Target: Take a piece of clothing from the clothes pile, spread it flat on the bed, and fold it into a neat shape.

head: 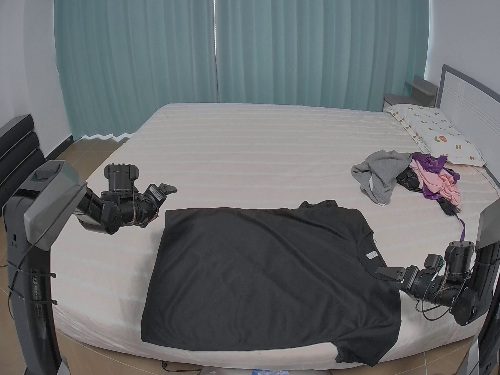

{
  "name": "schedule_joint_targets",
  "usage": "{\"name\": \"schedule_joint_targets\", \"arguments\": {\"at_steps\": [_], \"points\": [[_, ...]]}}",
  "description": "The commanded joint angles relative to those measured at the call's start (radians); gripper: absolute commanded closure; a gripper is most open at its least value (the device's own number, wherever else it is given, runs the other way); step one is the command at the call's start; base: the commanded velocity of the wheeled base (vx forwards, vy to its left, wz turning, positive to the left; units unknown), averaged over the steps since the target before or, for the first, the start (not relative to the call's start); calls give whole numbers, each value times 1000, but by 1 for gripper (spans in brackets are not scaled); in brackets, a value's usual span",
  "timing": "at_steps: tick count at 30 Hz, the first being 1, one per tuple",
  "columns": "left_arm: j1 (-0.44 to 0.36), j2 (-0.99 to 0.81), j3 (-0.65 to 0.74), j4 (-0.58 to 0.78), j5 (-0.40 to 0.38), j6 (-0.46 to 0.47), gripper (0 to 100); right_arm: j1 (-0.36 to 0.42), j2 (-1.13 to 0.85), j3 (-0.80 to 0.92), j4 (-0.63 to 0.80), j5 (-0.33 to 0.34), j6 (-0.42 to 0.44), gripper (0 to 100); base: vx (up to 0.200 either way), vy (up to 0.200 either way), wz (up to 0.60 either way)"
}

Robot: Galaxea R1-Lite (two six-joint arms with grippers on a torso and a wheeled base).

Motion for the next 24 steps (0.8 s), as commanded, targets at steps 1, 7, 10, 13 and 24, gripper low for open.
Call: {"name": "schedule_joint_targets", "arguments": {"at_steps": [1,7,10,13,24], "points": [[-3,201,-186,44,8,-1,0,3,6,4,0,0,0,0,0,0,0],[-3,216,-194,30,11,2,0,4,17,2,0,0,0,0,0,0,0],[-3,224,-199,27,28,5,0,4,17,2,0,0,0,0,0,0,0],[-3,251,-239,17,86,5,0,6,16,4,0,0,0,0,0,0,0],[-20,310,-329,26,114,8,0,7,25,1,-2,0,0,0,0,0,0]]}}
